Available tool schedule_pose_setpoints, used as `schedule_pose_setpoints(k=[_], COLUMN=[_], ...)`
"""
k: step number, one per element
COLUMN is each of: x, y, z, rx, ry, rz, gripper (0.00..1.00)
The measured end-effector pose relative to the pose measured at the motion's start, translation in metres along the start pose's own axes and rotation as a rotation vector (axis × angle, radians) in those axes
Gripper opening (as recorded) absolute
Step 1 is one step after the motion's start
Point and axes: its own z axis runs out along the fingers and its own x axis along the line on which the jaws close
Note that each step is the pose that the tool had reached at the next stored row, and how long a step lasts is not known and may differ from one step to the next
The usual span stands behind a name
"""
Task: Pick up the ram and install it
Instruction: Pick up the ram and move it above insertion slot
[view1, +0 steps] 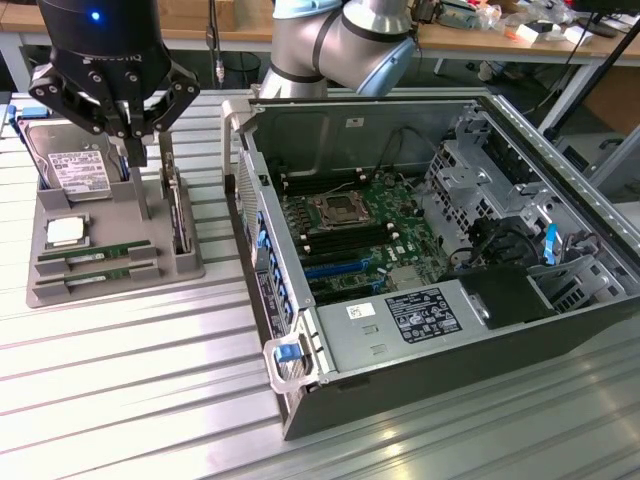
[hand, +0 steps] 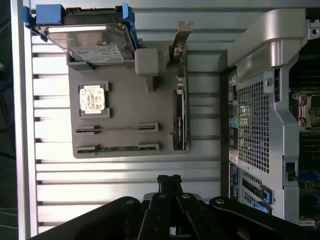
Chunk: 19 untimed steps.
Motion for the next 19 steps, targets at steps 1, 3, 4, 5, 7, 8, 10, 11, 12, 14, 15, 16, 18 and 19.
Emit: schedule_pose_setpoints(k=[1,3,4,5,7,8,10,11,12,14,15,16,18,19], x=[0.0000,0.0000,0.0000,0.0000,0.0000,0.0000,0.0000,0.0000,0.0000,0.0000,0.0000,0.0000,0.0000,0.0000], y=[0.0000,0.0000,0.0000,0.0000,0.0000,0.0000,0.0000,0.0000,0.0000,0.0000,0.0000,0.0000,0.0000,0.0000], z=[0.0000,0.0000,0.0000,0.0000,0.0000,0.0000,0.0001,0.0001,0.0000,0.0001,0.0001,0.0001,0.0001,0.0001], rx=[-0.0004,-0.0012,-0.0015,-0.0018,-0.0024,-0.0027,-0.0038,-0.0042,-0.0044,-0.0049,-0.0051,-0.0053,-0.0059,-0.0063], ry=[0.0007,0.0023,0.0029,0.0033,0.0045,0.0049,0.0069,0.0076,0.0081,0.0088,0.0094,0.0098,0.0107,0.0114], rz=[-0.016,-0.051,-0.064,-0.074,-0.098,-0.110,-0.155,-0.170,-0.181,-0.199,-0.210,-0.218,-0.240,-0.256], gripper=[0.11,0.11,0.11,0.11,0.11,0.11,0.11,0.11,0.11,0.11,0.11,0.11,0.11,0.11])
